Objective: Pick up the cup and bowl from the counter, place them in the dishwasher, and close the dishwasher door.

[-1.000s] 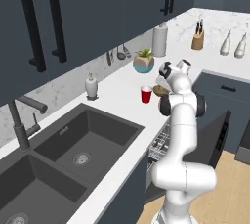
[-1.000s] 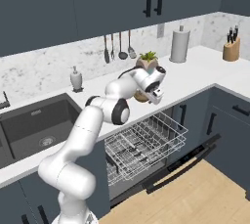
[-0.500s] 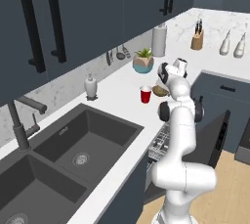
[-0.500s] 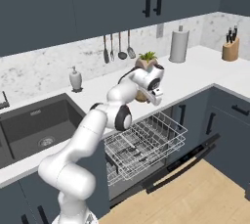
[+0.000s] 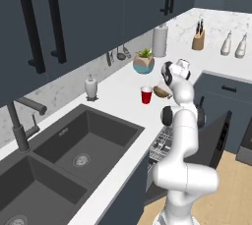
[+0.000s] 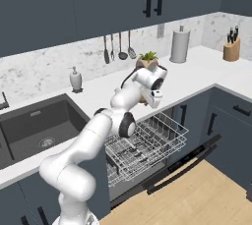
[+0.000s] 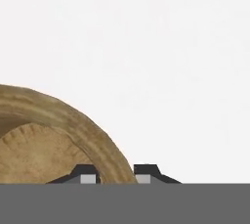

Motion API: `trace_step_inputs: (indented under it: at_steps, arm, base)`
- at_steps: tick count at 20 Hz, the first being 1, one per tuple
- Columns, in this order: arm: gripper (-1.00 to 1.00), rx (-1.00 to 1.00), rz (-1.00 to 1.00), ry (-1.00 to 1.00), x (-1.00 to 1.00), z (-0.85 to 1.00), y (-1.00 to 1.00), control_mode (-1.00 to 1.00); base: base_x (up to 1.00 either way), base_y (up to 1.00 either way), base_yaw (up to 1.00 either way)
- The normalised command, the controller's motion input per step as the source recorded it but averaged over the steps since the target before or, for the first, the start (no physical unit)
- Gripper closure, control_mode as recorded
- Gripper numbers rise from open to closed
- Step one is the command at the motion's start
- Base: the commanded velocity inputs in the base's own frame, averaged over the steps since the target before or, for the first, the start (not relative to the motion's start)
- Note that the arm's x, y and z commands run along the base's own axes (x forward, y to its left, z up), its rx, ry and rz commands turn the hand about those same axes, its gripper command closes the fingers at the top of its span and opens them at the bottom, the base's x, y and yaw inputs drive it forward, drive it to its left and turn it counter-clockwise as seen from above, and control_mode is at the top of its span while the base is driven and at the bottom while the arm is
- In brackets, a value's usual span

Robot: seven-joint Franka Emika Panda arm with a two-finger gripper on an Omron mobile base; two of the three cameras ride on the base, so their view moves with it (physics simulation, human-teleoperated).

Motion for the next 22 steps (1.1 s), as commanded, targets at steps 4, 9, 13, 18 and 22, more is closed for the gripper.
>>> trace_step_inputs:
  at_steps: [4,9,13,18,22]
  arm:
    - [1.00,0.12,-0.15,-0.17,-1.00,-1.00,0.53,-1.00]
    - [1.00,0.19,-0.24,-0.33,-1.00,-0.84,0.38,-1.00]
    - [1.00,0.12,-0.19,-0.41,-1.00,-0.54,0.64,-1.00]
    - [1.00,-0.06,-0.05,-0.45,-1.00,-0.51,0.91,-1.00]
    - [1.00,-0.16,-0.01,-0.41,-1.00,0.05,0.68,-1.00]
  base:
    - [0.00,0.00,0.00]
    - [0.00,0.00,0.00]
    - [0.00,0.00,0.00]
    - [0.00,0.00,0.00]
    - [0.00,0.00,0.00]
